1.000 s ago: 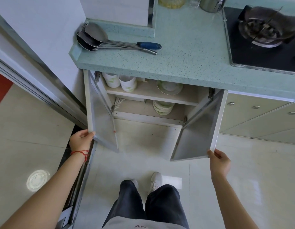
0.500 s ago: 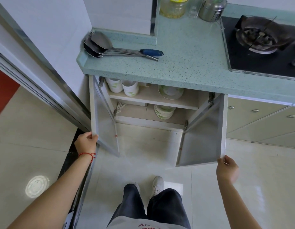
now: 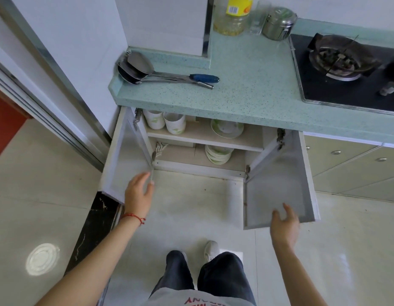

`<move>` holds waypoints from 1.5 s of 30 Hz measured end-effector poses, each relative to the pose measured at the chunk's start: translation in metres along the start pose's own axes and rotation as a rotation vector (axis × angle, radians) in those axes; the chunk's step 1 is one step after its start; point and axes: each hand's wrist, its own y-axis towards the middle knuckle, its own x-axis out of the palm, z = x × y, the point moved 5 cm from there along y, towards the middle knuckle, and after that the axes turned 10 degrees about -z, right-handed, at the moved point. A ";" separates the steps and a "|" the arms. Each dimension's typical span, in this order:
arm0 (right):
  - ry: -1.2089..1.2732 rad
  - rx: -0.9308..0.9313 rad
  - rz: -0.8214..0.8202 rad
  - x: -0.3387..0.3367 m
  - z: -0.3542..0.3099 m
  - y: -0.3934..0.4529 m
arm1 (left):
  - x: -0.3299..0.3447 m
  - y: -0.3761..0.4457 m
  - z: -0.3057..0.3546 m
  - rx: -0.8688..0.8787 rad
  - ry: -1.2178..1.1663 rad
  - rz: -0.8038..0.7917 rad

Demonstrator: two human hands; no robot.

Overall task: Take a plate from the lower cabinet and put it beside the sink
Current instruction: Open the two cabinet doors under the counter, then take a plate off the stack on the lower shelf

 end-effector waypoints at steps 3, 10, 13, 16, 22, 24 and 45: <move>-0.005 -0.117 -0.113 0.025 -0.022 -0.011 | 0.022 -0.002 0.025 0.113 0.010 -0.096; -0.216 -0.302 -0.276 0.058 -0.054 -0.006 | 0.065 0.003 0.054 0.231 0.137 -0.253; -0.290 -0.336 -0.319 0.064 -0.060 0.009 | 0.080 0.012 0.061 0.210 0.151 -0.301; -0.307 -0.335 -0.351 0.066 -0.060 0.028 | 0.096 0.022 0.067 0.173 0.149 -0.333; -0.311 -0.343 -0.420 0.073 -0.057 0.075 | 0.134 0.049 0.077 0.077 0.148 -0.358; -0.320 -0.341 -0.443 0.077 -0.056 0.092 | 0.147 0.058 0.078 0.055 0.154 -0.366; -0.558 -0.447 -0.396 0.213 -0.005 0.269 | 0.318 0.213 -0.008 0.208 0.432 -0.483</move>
